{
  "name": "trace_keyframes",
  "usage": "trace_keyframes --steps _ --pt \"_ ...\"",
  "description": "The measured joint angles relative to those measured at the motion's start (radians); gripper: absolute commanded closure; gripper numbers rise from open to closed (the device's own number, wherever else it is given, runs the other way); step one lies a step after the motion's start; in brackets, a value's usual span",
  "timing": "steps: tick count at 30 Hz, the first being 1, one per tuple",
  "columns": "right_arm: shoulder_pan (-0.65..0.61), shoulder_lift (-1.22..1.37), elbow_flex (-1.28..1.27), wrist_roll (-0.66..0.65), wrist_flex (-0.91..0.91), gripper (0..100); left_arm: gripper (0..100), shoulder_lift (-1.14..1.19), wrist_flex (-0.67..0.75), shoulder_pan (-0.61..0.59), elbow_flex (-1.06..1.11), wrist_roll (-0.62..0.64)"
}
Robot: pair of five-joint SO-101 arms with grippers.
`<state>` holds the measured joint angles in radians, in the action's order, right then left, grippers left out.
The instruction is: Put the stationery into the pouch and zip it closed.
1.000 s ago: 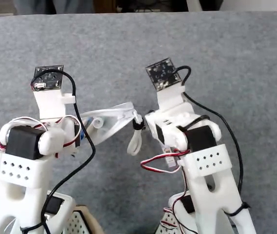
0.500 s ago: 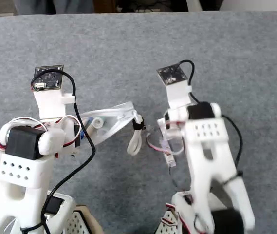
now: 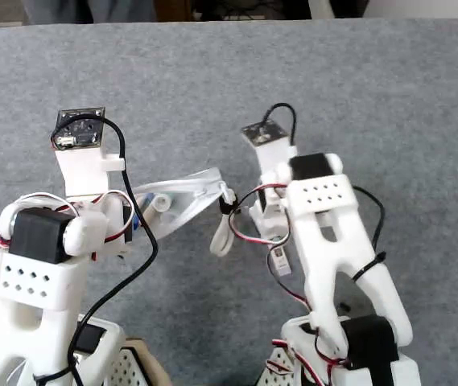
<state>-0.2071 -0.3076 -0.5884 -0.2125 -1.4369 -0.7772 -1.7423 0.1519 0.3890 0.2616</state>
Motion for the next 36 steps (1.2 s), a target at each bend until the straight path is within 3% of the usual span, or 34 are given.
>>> trace_keyframes --steps 26,32,36 --pt "-0.006 0.0 -0.195 -0.041 0.186 88.5 97 0.0 0.0 0.0 0.0 0.0" --pt "0.057 0.0 -0.195 -0.041 0.204 88.4 97 0.0 0.0 0.0 0.0 0.0" --pt "0.074 0.0 -0.195 -0.041 0.206 82.5 97 0.0 0.0 0.0 0.0 0.0"
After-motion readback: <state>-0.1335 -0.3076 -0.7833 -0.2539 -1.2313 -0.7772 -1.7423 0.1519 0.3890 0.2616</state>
